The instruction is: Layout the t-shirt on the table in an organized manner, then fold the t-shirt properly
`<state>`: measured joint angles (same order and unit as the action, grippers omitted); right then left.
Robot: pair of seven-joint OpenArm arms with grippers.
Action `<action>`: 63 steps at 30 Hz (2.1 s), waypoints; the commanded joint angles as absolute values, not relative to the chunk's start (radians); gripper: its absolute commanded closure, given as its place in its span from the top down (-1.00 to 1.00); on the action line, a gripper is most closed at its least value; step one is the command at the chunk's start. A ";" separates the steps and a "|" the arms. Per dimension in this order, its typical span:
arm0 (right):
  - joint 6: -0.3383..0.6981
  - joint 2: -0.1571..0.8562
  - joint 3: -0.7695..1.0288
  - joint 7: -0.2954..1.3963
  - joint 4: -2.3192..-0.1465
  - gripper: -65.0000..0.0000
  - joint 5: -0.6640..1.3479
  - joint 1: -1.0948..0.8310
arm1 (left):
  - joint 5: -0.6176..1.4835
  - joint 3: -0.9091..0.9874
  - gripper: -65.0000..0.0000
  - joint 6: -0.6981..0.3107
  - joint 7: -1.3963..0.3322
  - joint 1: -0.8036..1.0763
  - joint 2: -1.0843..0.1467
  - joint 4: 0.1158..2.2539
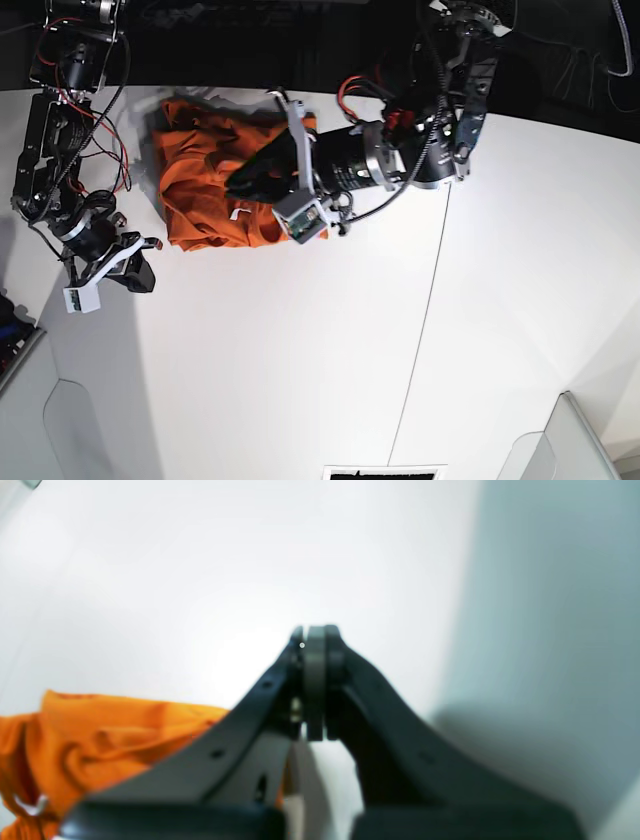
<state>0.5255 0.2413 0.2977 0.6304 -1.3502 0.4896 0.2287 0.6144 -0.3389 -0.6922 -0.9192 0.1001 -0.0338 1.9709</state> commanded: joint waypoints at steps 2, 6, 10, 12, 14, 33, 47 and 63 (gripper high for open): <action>0.535 0.251 0.289 0.602 -1.318 -1.00 0.508 0.278 | 0.595 -0.387 -0.79 -0.698 -0.894 0.091 0.008 1.942; 0.535 0.247 0.265 0.602 -1.279 -1.00 0.509 0.293 | 0.500 -0.422 -0.79 -0.698 -0.878 0.076 0.059 1.830; 0.536 0.247 0.226 0.602 -1.279 -1.00 0.508 0.293 | 0.444 -0.419 -0.79 -0.655 -0.879 0.041 0.031 1.723; 0.535 0.247 0.205 0.601 -1.279 -1.00 0.509 0.293 | 0.451 -0.419 -0.79 -0.655 -0.880 0.049 -0.005 1.711; 0.535 0.247 0.183 0.594 -1.279 -1.00 0.508 0.293 | 0.473 -0.419 -0.79 -0.655 -0.880 0.068 -0.047 1.711; 0.550 0.254 0.108 0.697 -1.279 -1.00 0.528 0.284 | 0.471 -0.238 -0.79 -0.658 -0.838 -0.003 -0.155 1.591; 0.580 0.248 0.121 0.711 -1.360 -1.00 0.694 0.094 | 0.673 -0.235 -0.79 -0.696 -0.957 -0.318 -0.171 1.176; 0.580 0.304 0.413 0.828 -1.688 -1.00 0.764 -0.173 | 1.253 0.081 -0.79 -0.698 -1.304 0.076 -0.434 1.737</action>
